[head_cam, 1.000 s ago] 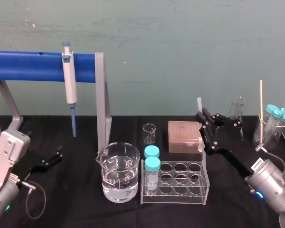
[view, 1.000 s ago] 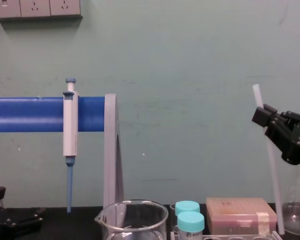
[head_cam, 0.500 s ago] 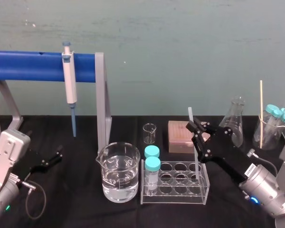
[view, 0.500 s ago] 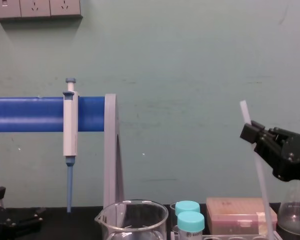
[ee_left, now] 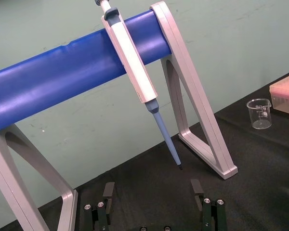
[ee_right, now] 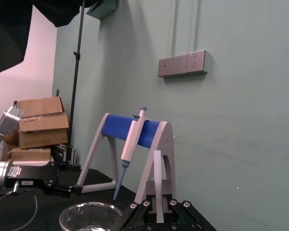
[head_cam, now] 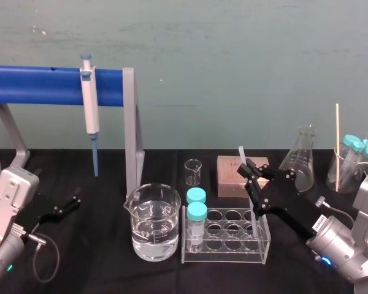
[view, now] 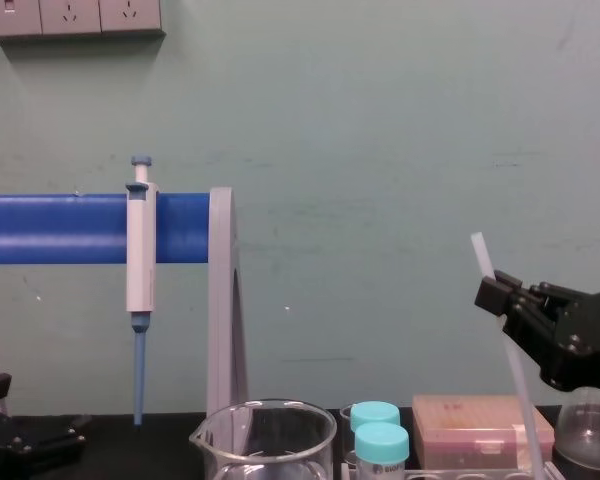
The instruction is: Pick up the stirring rod with one hand, then place it down.
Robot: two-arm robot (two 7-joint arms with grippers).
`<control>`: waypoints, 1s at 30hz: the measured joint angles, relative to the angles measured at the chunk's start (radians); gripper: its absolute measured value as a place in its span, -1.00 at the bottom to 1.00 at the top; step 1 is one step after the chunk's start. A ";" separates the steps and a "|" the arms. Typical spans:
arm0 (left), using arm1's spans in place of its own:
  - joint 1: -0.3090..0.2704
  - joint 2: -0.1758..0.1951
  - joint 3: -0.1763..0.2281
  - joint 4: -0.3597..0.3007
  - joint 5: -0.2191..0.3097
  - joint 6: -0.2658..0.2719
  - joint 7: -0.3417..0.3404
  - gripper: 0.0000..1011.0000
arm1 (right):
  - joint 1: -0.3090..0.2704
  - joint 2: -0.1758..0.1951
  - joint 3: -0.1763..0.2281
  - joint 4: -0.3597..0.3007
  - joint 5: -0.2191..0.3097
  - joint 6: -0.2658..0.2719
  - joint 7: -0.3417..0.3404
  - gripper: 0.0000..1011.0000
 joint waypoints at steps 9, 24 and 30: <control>0.000 0.000 0.000 0.000 0.000 0.000 0.000 0.98 | 0.018 -0.002 -0.009 0.046 0.002 -0.003 0.014 -0.87; 0.000 0.000 0.000 0.000 0.000 0.000 0.000 0.98 | 0.034 -0.002 -0.026 0.095 -0.006 0.020 0.019 -0.87; 0.000 0.000 0.000 0.000 0.000 0.000 0.000 0.98 | 0.038 -0.001 -0.028 0.107 -0.009 0.025 0.018 -0.87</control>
